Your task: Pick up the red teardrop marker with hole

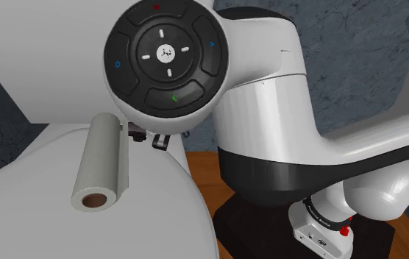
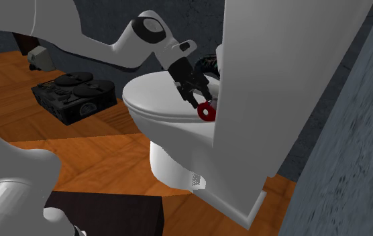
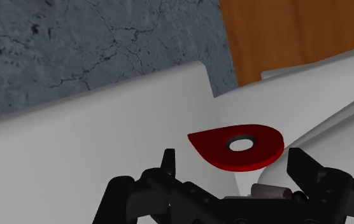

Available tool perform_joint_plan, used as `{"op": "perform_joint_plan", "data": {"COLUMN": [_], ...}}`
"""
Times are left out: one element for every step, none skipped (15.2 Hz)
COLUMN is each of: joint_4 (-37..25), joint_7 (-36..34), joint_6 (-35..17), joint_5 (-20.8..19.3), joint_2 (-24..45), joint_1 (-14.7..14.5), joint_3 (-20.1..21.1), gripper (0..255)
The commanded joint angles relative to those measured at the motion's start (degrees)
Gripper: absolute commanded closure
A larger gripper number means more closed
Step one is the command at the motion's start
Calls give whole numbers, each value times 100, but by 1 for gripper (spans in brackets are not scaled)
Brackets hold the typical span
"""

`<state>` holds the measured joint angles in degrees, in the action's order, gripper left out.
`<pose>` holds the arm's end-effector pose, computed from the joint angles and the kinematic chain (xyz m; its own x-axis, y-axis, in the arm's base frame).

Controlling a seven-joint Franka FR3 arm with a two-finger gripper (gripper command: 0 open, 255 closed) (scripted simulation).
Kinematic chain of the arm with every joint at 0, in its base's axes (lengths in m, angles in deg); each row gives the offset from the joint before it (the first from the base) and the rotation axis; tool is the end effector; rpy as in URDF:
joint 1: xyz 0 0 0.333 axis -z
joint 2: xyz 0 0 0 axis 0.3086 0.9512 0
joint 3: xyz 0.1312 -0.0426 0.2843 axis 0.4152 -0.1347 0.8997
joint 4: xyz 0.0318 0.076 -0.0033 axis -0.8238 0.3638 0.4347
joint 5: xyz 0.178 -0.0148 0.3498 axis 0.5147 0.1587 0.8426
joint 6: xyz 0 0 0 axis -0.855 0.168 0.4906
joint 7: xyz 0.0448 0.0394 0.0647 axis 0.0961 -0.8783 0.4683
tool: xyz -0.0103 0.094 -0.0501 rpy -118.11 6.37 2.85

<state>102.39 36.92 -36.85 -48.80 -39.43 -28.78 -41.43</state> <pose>0.3142 0.3962 0.5099 0.6994 0.6860 0.2008 0.4173 -0.6200 0.6645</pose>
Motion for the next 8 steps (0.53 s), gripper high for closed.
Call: {"op": "perform_joint_plan", "data": {"joint_4": [124, 174, 203, 203, 214, 208, 209, 244], "joint_7": [-114, -172, -205, -205, -204, -206, -208, -224], "joint_6": [-98, -143, -168, -168, -174, -170, -171, -184], "joint_5": [-46, -75, -93, -92, -87, -90, -92, -80], "joint_2": [23, 47, 62, 62, 52, 58, 59, 39], "joint_1": [0, 4, 7, 7, 5, 6, 6, -5], "joint_3": [24, 37, 44, 44, 41, 44, 44, 47], "gripper": [0, 0, 0, 0, 255, 255, 255, 255]}}
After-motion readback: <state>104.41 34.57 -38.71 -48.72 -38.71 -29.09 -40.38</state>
